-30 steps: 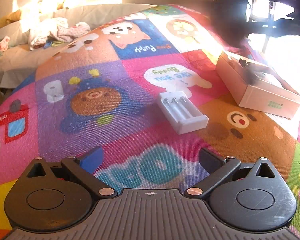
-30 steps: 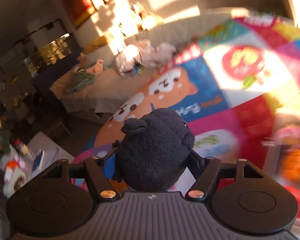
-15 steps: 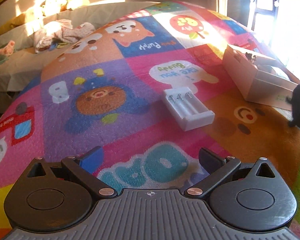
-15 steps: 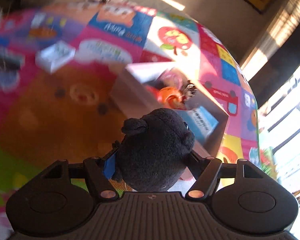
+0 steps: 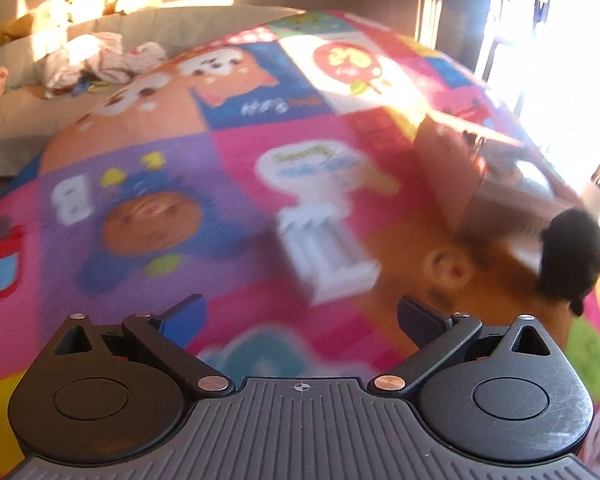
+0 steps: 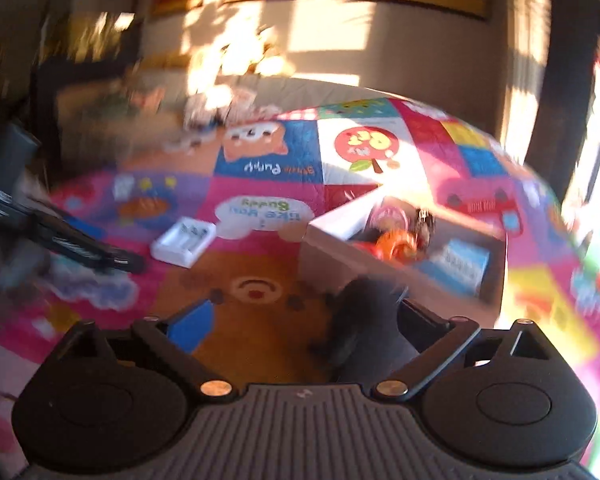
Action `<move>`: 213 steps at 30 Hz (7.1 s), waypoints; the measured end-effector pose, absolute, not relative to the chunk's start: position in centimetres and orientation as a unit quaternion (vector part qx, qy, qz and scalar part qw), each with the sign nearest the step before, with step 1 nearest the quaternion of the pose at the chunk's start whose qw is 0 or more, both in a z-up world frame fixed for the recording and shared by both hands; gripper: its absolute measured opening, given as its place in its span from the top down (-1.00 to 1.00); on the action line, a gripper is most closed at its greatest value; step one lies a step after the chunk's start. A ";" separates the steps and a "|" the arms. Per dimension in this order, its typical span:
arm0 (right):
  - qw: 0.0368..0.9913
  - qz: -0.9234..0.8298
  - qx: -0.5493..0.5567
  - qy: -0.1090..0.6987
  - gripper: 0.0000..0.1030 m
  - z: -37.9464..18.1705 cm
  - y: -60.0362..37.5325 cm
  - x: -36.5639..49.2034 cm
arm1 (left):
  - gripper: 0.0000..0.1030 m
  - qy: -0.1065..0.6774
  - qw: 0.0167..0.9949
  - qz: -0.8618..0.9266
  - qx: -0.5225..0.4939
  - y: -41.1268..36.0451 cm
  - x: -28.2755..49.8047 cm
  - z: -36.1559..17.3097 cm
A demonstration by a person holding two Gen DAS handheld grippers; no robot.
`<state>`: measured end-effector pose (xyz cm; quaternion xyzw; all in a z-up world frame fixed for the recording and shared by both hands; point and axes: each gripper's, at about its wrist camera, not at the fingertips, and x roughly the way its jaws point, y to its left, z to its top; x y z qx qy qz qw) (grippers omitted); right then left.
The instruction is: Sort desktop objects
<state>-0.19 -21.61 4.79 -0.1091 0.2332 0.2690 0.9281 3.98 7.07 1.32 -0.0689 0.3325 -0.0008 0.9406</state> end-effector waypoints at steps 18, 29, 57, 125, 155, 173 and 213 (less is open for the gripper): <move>0.925 0.202 0.108 0.302 -1.00 -0.8 -27.3 -0.5 | -0.02 0.344 0.937 -0.043 0.035 2.1 7.6 1.5; 0.925 0.203 0.105 0.305 -1.00 -0.7 -27.0 -0.2 | -0.46 0.308 0.923 -0.158 0.169 -2.5 3.0 1.9; 0.919 0.190 0.105 0.329 -1.00 -1.1 -26.7 0.4 | -0.87 0.364 0.924 -0.103 0.054 -2.5 6.3 0.9; 0.921 0.170 0.020 0.350 -1.00 -1.3 -24.6 0.5 | -0.84 0.364 0.929 -0.026 0.064 7.0 -1.9 3.0; 0.862 0.348 -0.149 0.338 0.60 -0.2 -4.6 6.6 | -0.04 0.280 0.959 -0.019 0.050 11.5 -3.4 4.5; 0.870 0.349 -0.086 0.337 0.57 1.1 -7.3 6.7 | -0.04 0.172 0.982 0.007 0.077 10.7 -4.7 13.1; 0.934 0.161 -0.032 0.317 -1.00 0.1 -24.5 -5.2 | -0.93 0.364 0.907 -0.194 0.088 -4.6 -2.2 0.7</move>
